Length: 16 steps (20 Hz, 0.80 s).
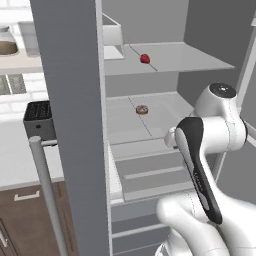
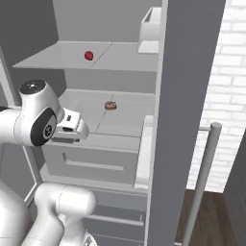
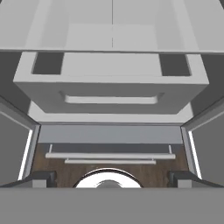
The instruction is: Take the strawberry from the fridge and place it on top of the pancake, located on the dining counter.
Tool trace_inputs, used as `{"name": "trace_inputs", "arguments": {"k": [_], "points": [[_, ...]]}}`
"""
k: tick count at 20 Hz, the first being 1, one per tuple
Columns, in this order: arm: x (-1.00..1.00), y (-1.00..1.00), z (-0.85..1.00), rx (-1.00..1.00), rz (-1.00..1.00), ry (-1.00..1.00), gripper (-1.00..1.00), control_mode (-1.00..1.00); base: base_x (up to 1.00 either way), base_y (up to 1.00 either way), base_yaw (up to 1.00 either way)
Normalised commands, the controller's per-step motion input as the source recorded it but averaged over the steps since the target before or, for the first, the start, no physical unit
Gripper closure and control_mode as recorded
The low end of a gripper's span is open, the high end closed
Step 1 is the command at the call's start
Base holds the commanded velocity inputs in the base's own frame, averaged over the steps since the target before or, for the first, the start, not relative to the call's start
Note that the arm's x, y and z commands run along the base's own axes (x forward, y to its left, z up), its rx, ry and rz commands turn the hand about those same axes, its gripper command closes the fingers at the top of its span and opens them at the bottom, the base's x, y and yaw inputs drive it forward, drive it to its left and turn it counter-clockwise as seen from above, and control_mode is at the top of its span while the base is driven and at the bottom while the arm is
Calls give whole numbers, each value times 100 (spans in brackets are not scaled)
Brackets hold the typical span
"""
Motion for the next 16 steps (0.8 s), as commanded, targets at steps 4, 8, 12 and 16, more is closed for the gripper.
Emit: {"name": "trace_inputs", "arguments": {"k": [4,8,12,16], "points": [[0,0,0,0,0,0,-100,100,49,4,0],[0,0,0,0,0,0,-100,100,38,4,0],[8,1,0,0,0,0,-100,-100,30,7,0],[16,22,22,0,1,-36,-100,-100,0,0,0]]}}
